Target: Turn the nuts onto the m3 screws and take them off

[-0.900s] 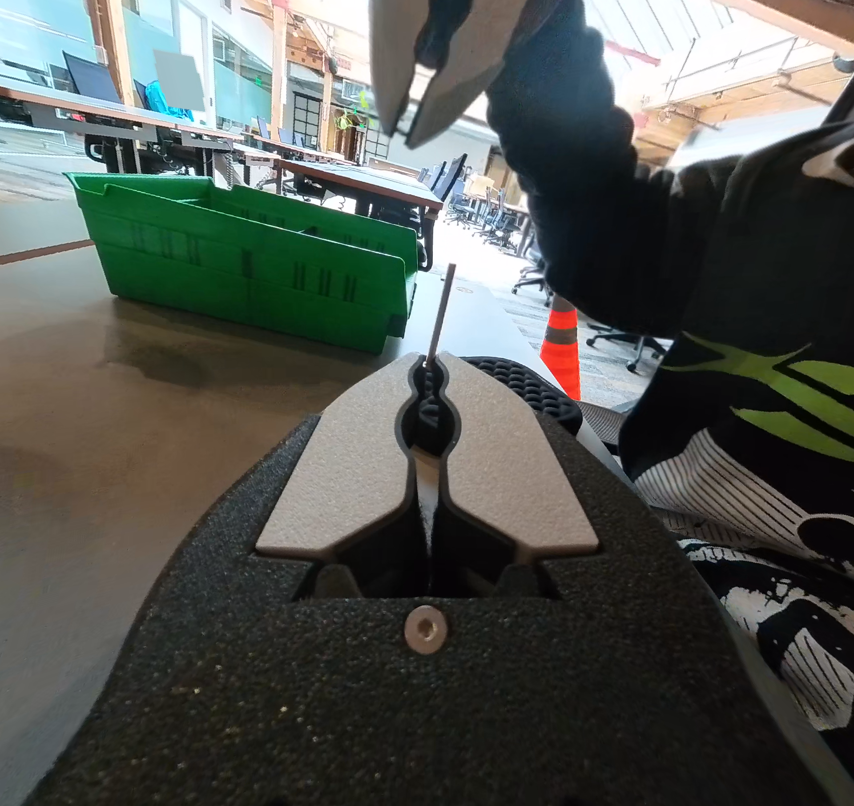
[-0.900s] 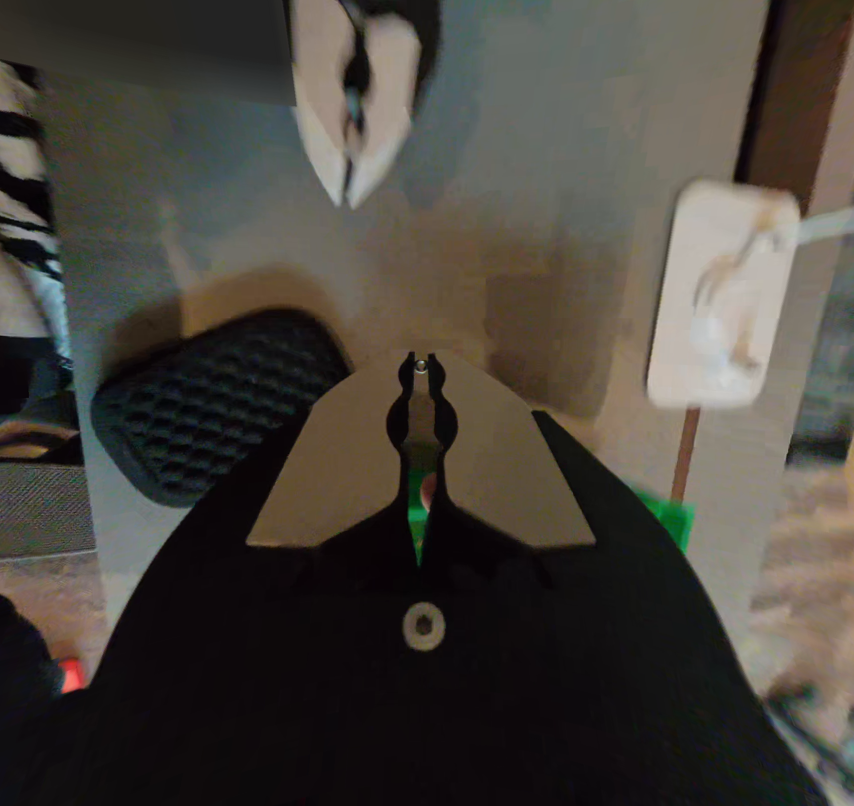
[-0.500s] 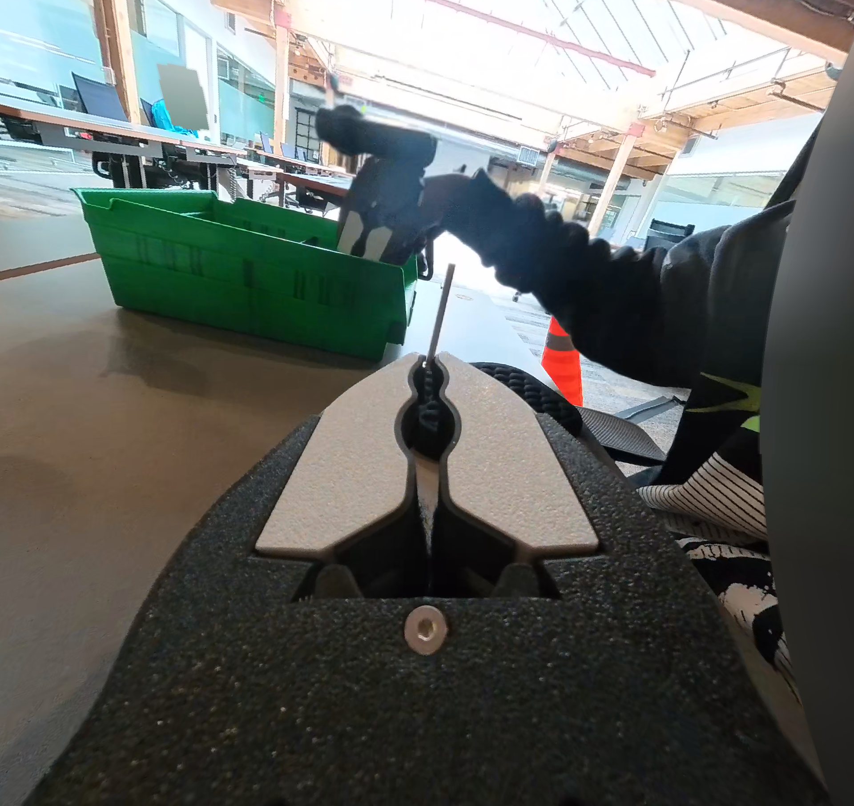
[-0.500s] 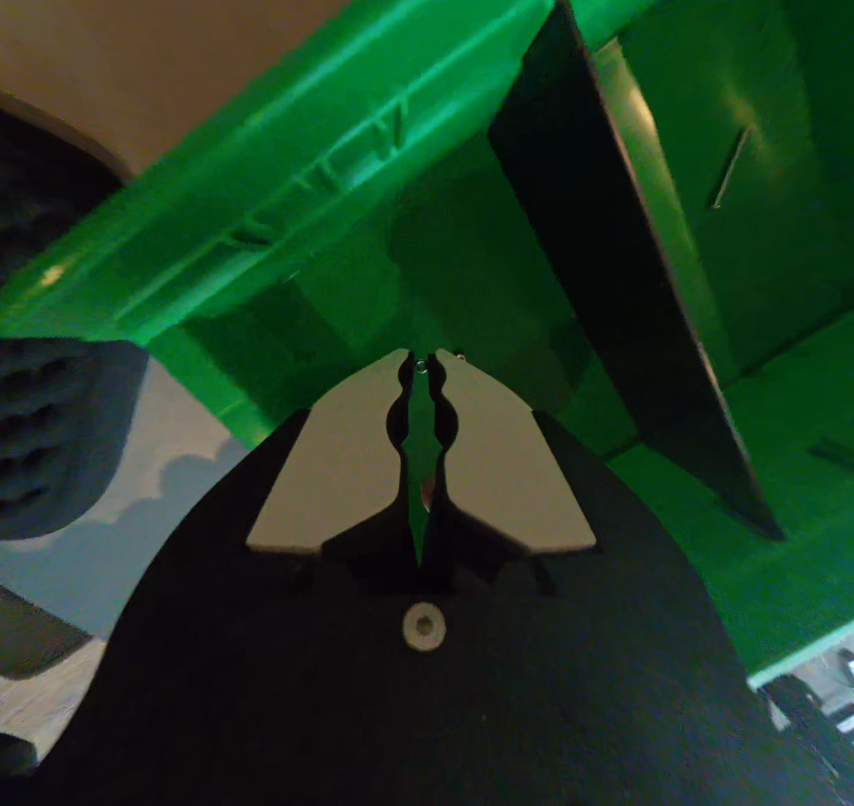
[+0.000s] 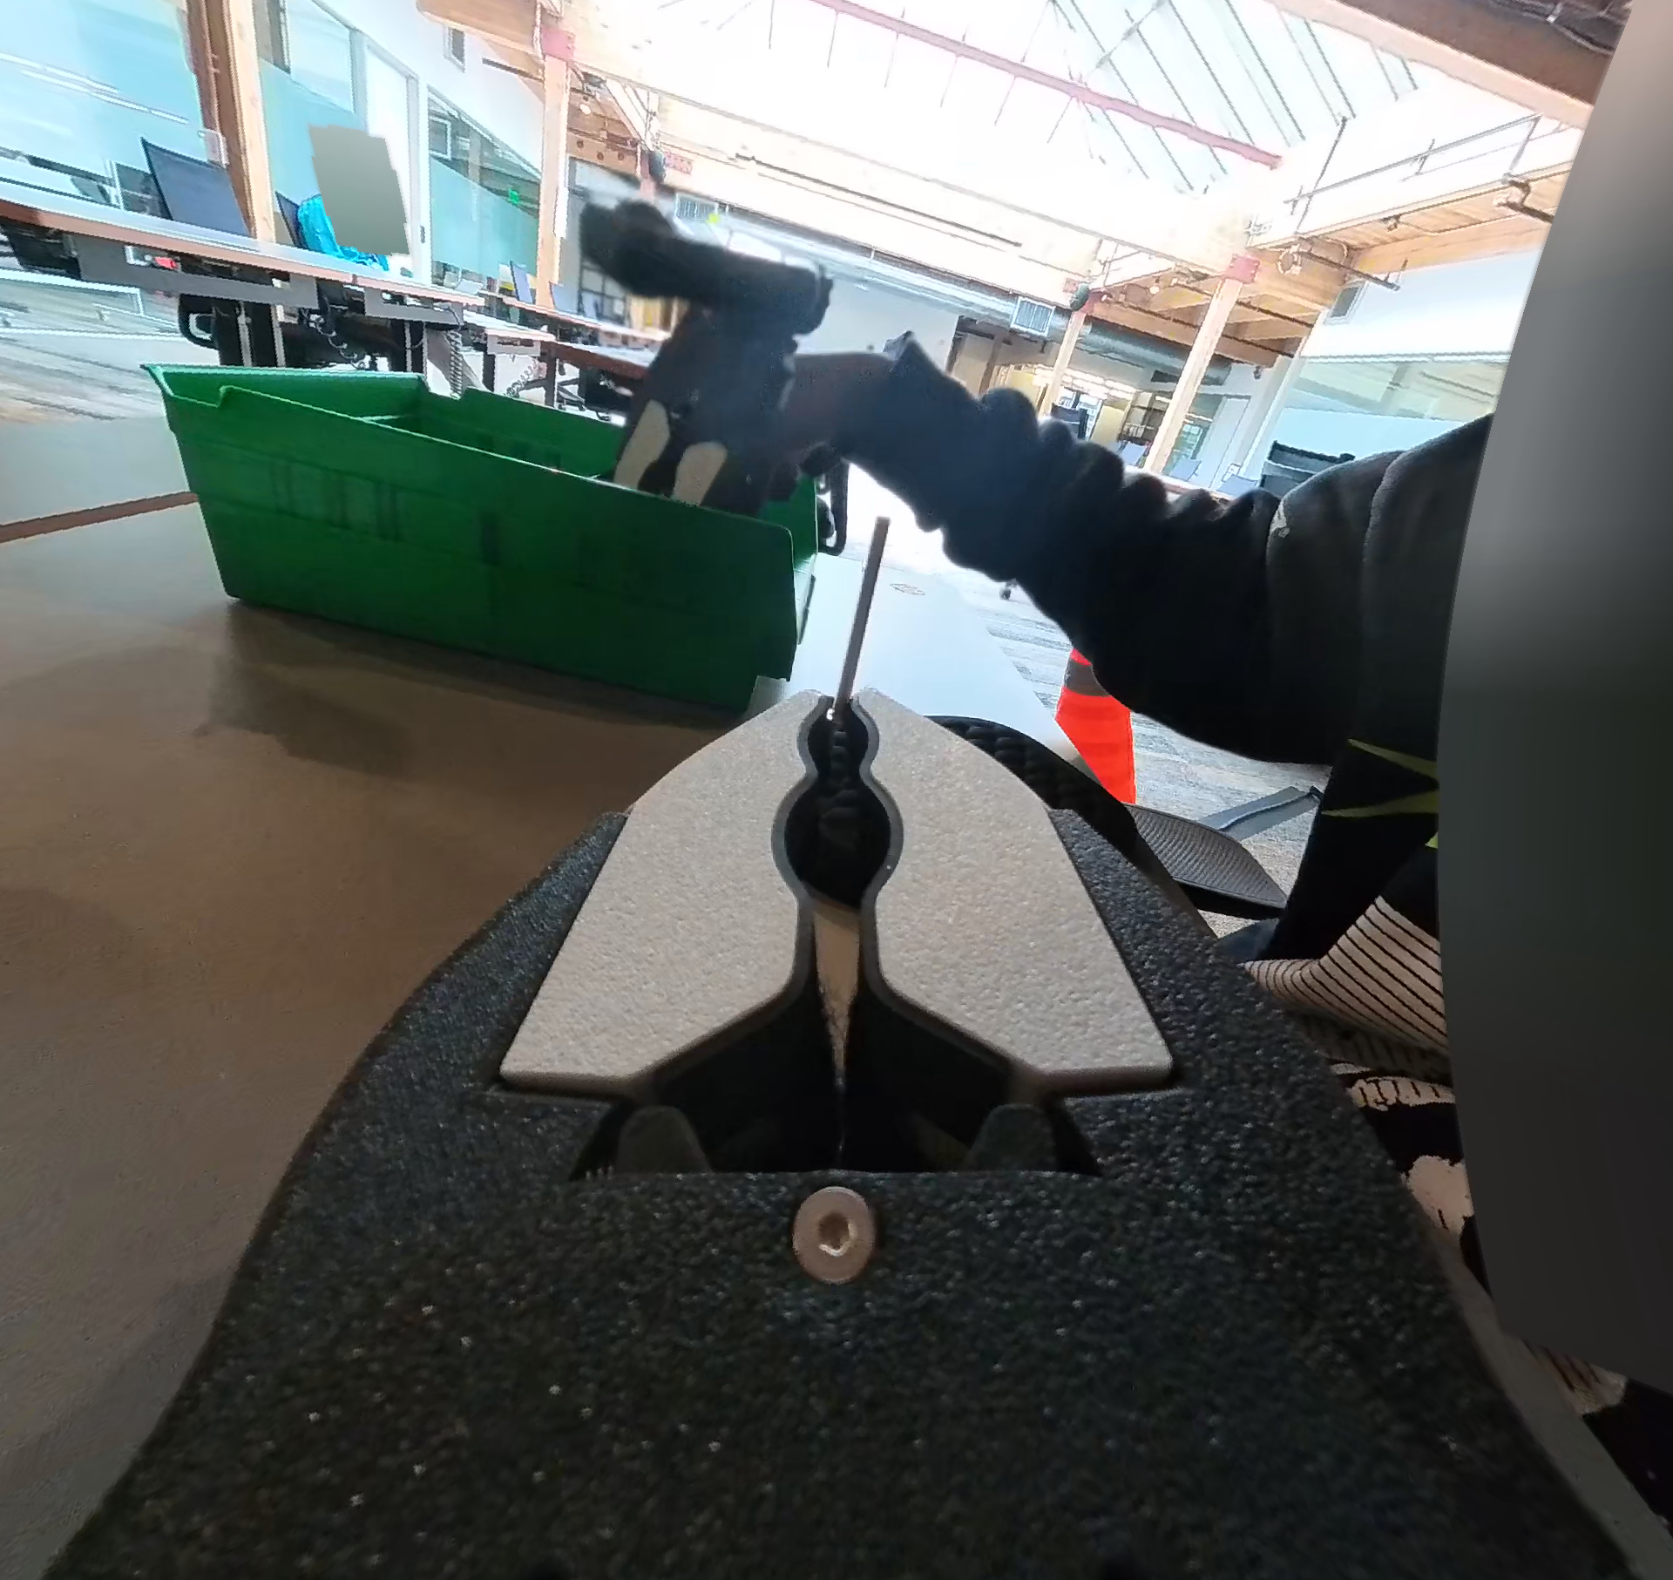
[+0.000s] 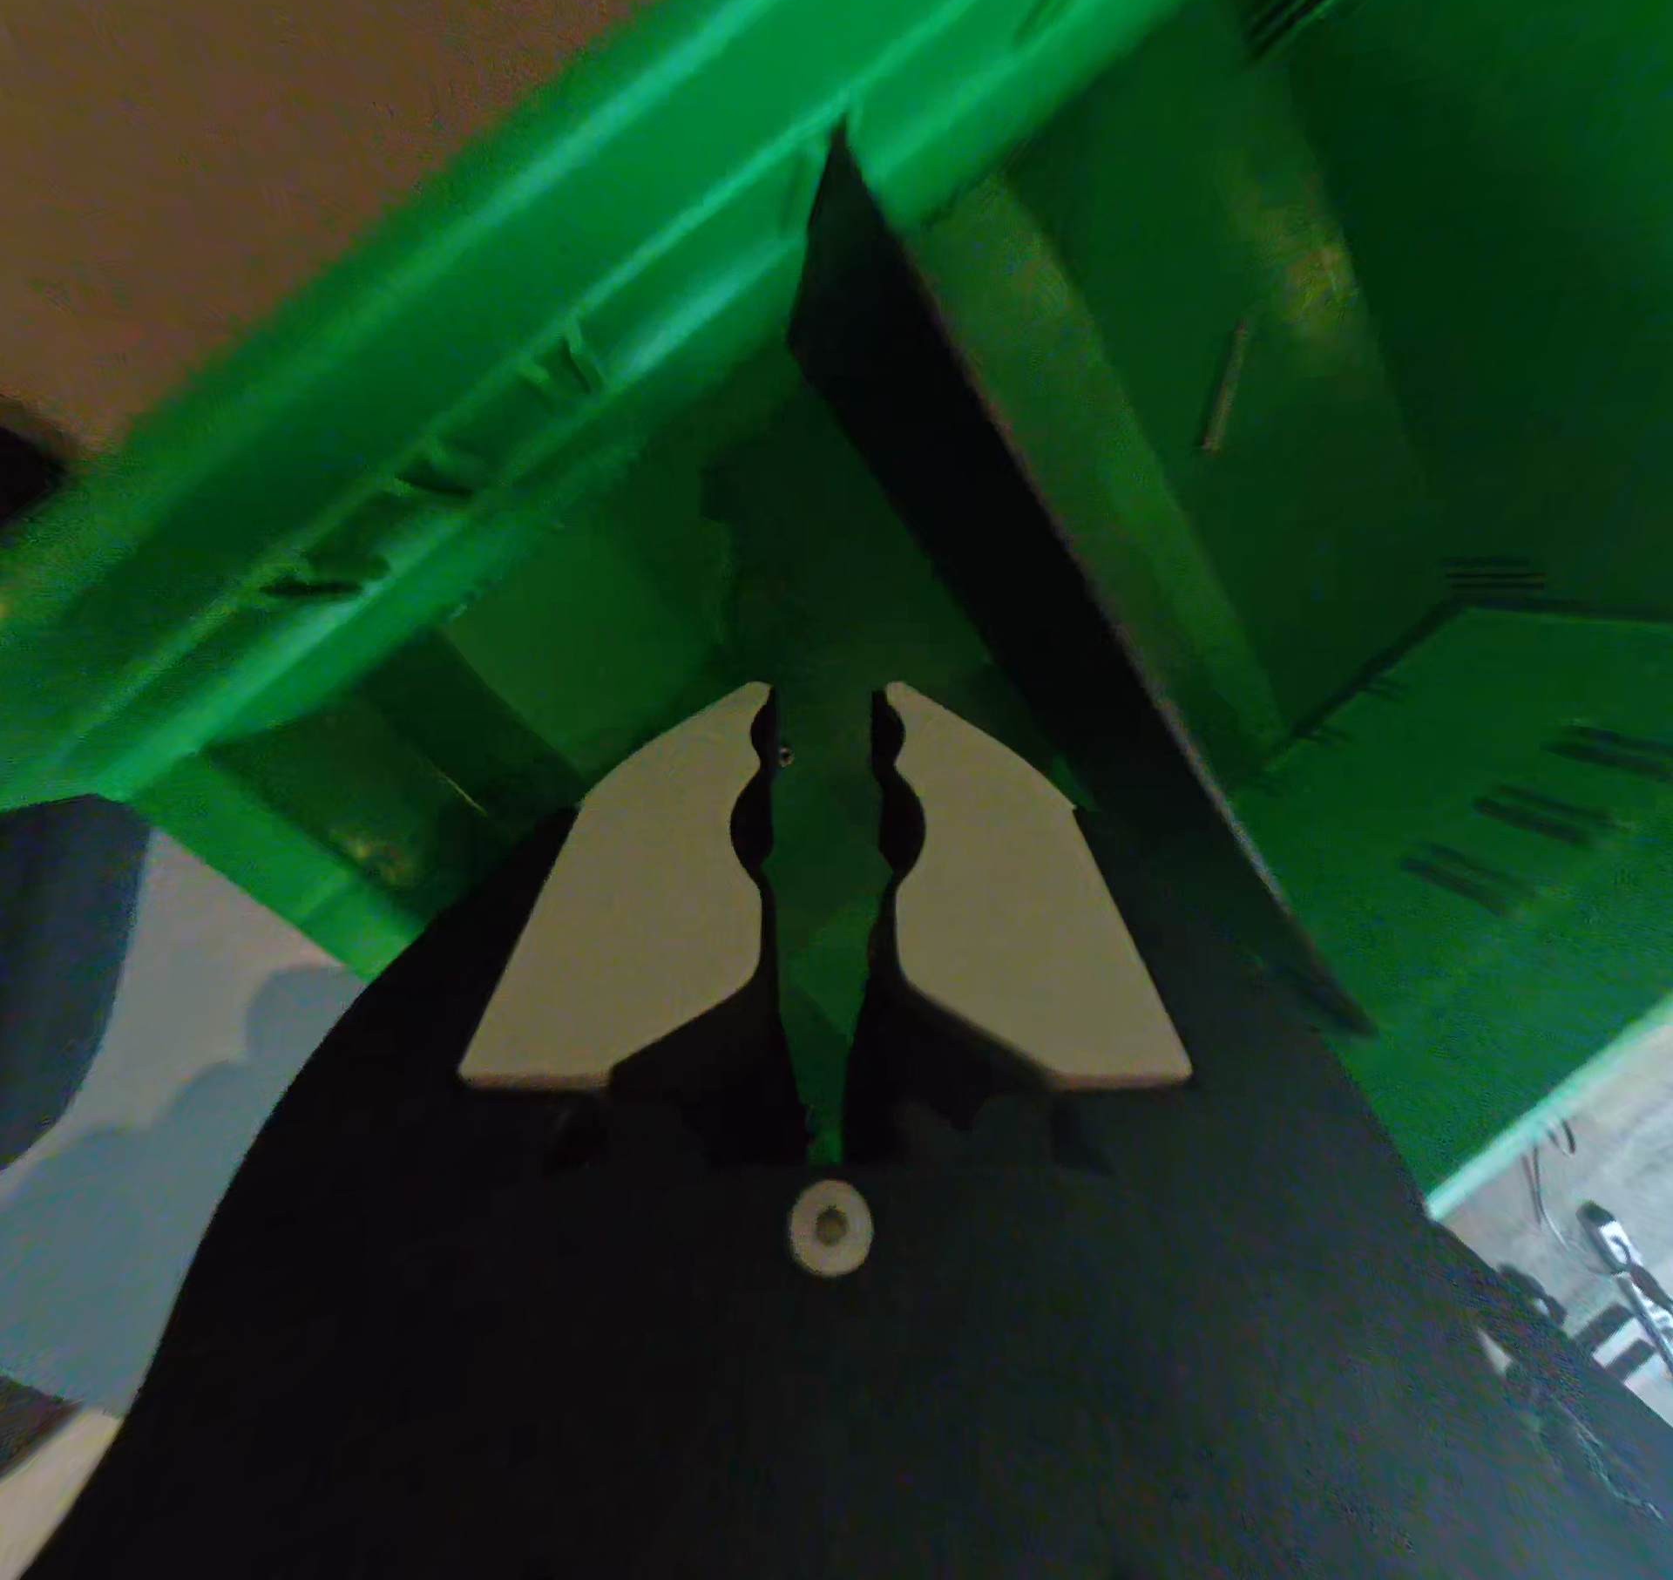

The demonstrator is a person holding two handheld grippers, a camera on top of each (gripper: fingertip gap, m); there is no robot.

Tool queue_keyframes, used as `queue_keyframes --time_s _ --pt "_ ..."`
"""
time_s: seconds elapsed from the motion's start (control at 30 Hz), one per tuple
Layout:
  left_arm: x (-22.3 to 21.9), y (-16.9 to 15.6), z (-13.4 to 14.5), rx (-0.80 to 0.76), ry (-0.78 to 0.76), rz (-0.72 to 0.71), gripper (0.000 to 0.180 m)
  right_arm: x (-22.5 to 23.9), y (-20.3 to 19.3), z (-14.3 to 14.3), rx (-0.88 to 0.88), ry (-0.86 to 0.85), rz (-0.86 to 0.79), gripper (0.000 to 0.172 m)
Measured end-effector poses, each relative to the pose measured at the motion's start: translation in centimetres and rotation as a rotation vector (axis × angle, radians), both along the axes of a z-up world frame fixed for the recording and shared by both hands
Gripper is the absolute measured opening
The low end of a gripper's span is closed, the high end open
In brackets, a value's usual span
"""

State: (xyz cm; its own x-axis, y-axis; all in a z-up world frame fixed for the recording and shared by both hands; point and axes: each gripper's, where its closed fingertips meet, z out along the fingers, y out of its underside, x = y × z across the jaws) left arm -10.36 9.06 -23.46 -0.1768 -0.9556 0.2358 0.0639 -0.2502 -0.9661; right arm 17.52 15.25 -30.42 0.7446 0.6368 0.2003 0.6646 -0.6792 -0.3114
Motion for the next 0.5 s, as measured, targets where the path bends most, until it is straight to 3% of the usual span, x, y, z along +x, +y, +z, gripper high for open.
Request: queue_keyframes --time_s 0.13,0.27,0.37,0.5 --pt "0.0 0.0 0.0 -0.001 0.0 0.002 0.001 -4.6 1.2 7.2 0.282 0.142 0.004 0.015" --pt "0.0 0.1 0.0 0.0 -0.004 0.005 0.001 -18.4 -2.3 13.8 0.457 0.582 0.283 0.013" --pt "0.0 0.0 0.0 0.007 -0.002 0.005 0.001 -25.7 -5.1 12.4 0.416 0.679 0.428 0.017" --pt "0.0 0.0 0.0 0.011 -0.002 0.004 0.001 -29.9 -5.3 9.9 0.398 0.738 0.439 0.015"
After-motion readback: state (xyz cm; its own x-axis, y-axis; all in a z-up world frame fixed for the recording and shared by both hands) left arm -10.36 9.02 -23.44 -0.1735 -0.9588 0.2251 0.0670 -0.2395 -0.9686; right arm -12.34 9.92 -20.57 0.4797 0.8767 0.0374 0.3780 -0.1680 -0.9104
